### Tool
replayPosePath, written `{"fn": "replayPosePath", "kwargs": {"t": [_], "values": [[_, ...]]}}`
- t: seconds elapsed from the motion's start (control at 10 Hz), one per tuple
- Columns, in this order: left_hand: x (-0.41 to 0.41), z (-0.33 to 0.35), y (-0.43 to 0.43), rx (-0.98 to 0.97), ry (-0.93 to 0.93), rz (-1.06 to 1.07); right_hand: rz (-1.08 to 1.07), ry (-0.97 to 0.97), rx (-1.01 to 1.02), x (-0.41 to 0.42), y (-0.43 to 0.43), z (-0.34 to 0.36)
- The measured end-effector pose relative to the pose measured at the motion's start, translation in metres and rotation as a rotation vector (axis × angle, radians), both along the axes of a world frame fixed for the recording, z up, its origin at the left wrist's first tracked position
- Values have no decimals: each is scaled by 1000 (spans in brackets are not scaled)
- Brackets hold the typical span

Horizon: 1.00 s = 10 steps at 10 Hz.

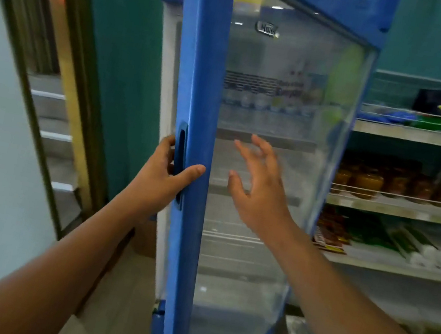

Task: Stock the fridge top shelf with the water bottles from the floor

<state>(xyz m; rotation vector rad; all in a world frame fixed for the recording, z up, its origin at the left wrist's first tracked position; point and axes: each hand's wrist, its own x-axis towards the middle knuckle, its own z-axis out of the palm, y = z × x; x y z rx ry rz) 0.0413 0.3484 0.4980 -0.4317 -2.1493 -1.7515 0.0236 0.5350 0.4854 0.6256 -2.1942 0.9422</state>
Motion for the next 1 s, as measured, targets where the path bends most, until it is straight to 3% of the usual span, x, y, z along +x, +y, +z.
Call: {"fn": "replayPosePath", "kwargs": {"t": [0.1, 0.3, 0.4, 0.7, 0.9, 1.0], "values": [[-46, 0, -35, -16, -27, 32, -98, 39, 45, -57, -26, 3], [-147, -8, -87, 95, -99, 117, -249, -97, 259, -165, -57, -7], [-202, -20, -100, 125, -106, 155, -264, -138, 270, -208, -69, -10], [-315, -23, -109, 64, -124, 206, -394, -208, 400, -287, -99, -17], [-344, -28, -105, 4, -154, 209, -411, -209, 406, -307, -99, -21], [-346, -23, -102, -92, -163, 275, -369, -143, 246, -302, -99, -12]]}}
